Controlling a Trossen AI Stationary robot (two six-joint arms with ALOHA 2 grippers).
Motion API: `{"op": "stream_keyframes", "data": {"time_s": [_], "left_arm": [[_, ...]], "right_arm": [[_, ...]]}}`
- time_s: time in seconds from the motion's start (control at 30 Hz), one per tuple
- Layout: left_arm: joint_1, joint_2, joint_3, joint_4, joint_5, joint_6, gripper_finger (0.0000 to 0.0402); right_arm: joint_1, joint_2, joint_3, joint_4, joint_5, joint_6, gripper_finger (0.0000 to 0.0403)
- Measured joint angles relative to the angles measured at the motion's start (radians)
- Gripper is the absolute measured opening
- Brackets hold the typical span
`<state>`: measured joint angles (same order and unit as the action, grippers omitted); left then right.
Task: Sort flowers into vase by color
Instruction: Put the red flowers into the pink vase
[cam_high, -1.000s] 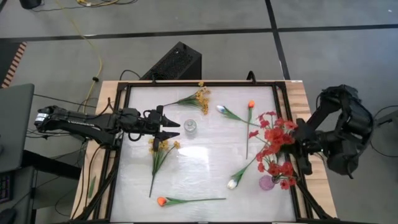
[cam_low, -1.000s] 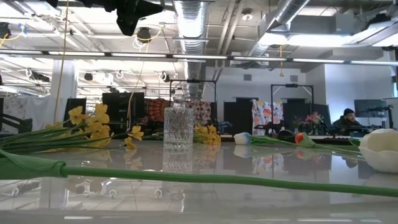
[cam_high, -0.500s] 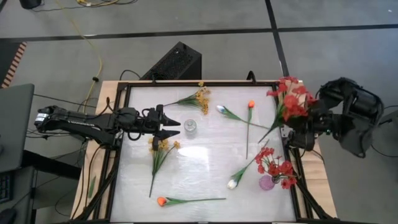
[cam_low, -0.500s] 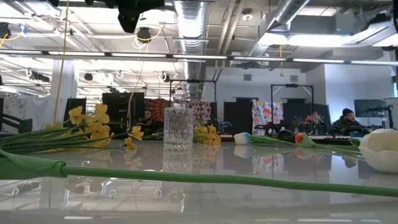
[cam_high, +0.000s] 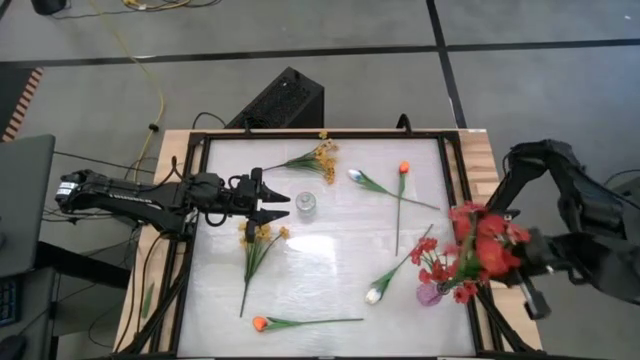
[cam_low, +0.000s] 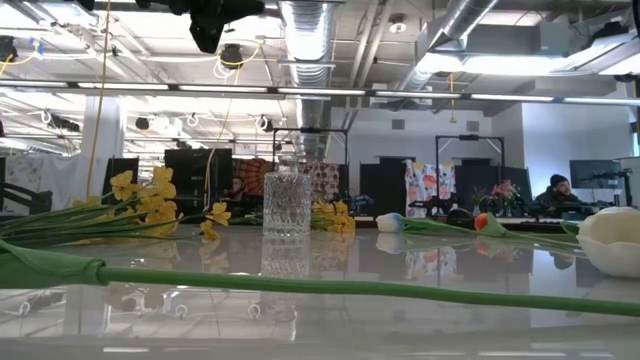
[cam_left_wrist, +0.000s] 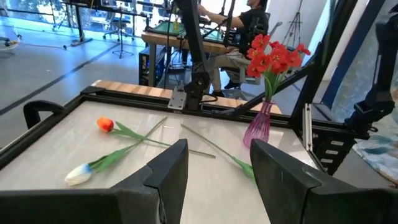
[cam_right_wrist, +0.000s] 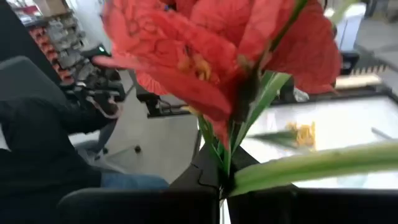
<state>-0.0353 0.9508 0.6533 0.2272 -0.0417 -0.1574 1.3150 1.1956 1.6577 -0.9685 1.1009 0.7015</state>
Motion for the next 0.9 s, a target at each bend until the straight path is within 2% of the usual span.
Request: {"op": "stream_keyframes", "data": {"time_s": [0.1,0.2,0.43,0.63,0.67,0.9], "left_arm": [[0.000,0.000,0.000,-0.001,-0.001,0.013,0.0162],[0.000,0.000,0.000,-0.007,-0.008,0.014,0.0162],[0.000,0.000,0.000,-0.053,-0.028,0.014,0.0162],[0.000,0.000,-0.001,-0.048,-0.027,0.013,0.0162],[0.000,0.000,-0.001,-0.048,-0.027,0.013,0.0162],[0.000,0.000,-0.002,-0.043,-0.026,-0.004,0.0162]], "right_arm": [[0.058,0.028,0.000,0.022,0.058,-0.013,0.0031],[0.084,0.045,0.000,-0.006,0.037,0.082,0.0031],[0.207,0.107,-0.001,-0.230,-0.005,0.510,0.0029],[0.290,0.154,-0.001,-0.602,0.018,0.935,0.0029],[0.294,0.155,-0.005,-0.604,0.013,0.973,0.0029],[0.290,0.136,-0.019,-0.600,0.019,0.887,0.0028]]}}
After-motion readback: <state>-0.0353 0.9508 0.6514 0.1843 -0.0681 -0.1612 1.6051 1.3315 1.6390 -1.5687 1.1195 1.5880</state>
